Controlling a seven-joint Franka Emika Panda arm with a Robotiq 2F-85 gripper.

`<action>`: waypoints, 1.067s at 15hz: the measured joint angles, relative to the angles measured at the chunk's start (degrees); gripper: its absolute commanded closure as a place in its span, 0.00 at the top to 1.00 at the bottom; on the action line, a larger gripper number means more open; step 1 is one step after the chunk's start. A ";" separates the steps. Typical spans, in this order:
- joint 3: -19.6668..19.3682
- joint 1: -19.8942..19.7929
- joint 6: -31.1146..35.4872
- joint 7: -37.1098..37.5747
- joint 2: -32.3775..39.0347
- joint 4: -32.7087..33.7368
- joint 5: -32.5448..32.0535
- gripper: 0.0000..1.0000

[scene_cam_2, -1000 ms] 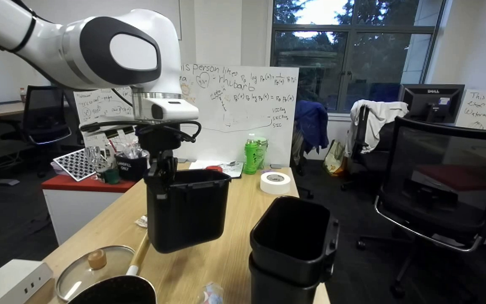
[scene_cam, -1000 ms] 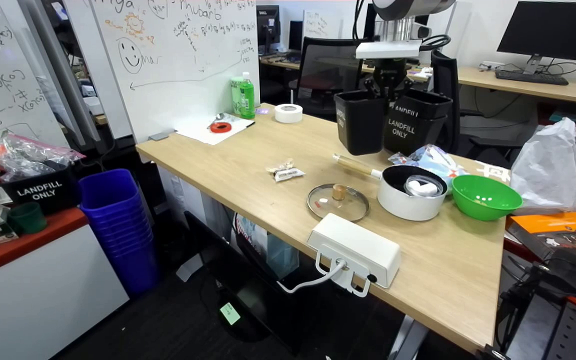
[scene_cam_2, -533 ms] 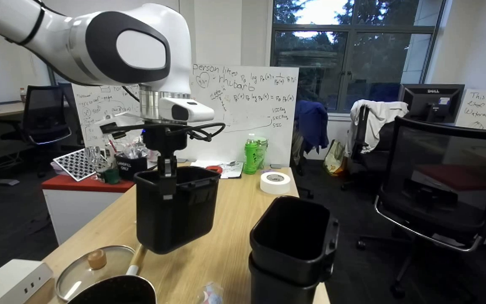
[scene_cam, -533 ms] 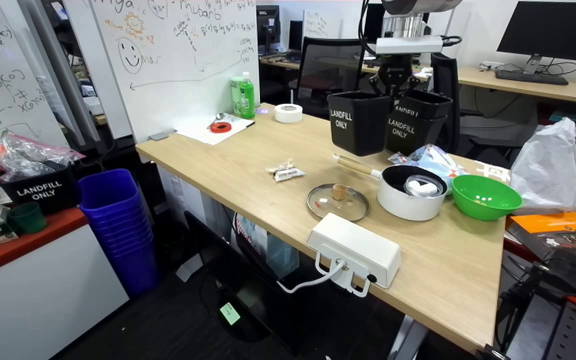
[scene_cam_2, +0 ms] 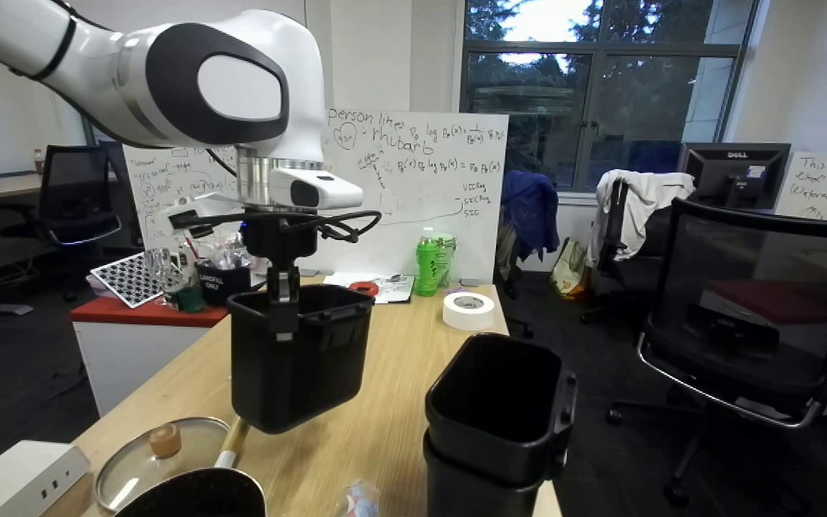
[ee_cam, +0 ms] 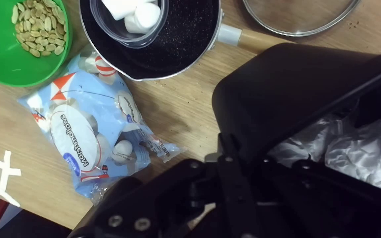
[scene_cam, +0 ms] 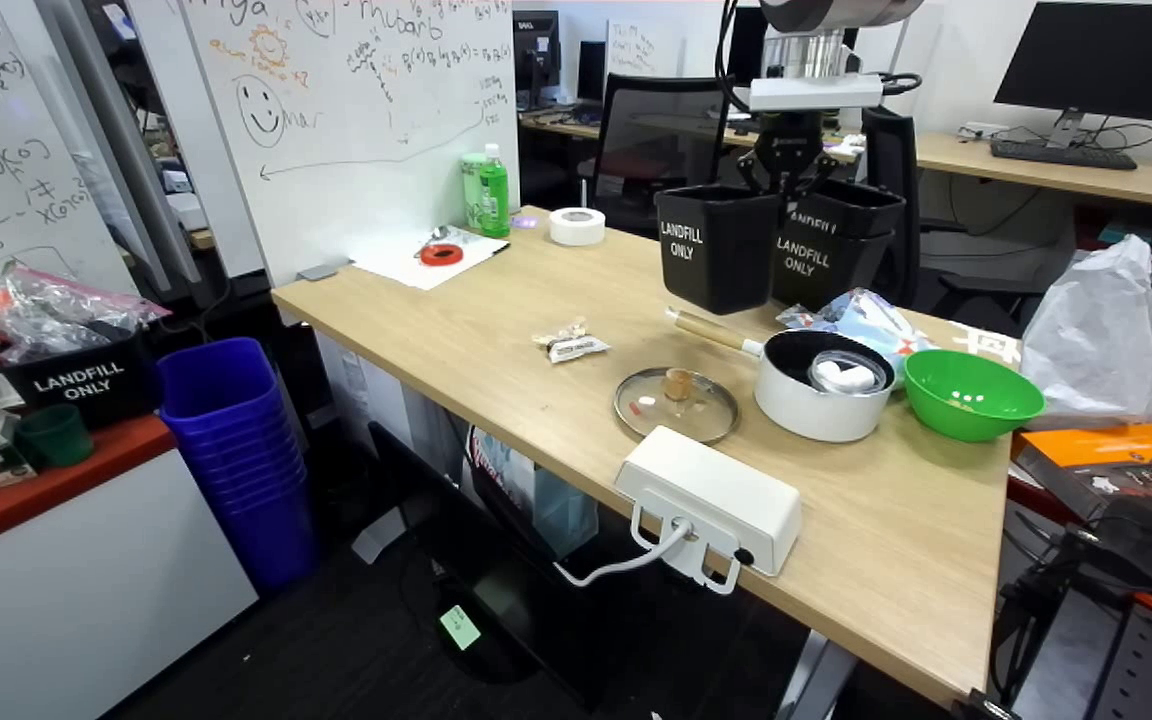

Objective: Stack the lone bin with the rest of the bins

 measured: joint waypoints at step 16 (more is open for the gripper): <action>-0.81 -4.01 -5.20 -8.87 -5.17 6.49 3.18 0.01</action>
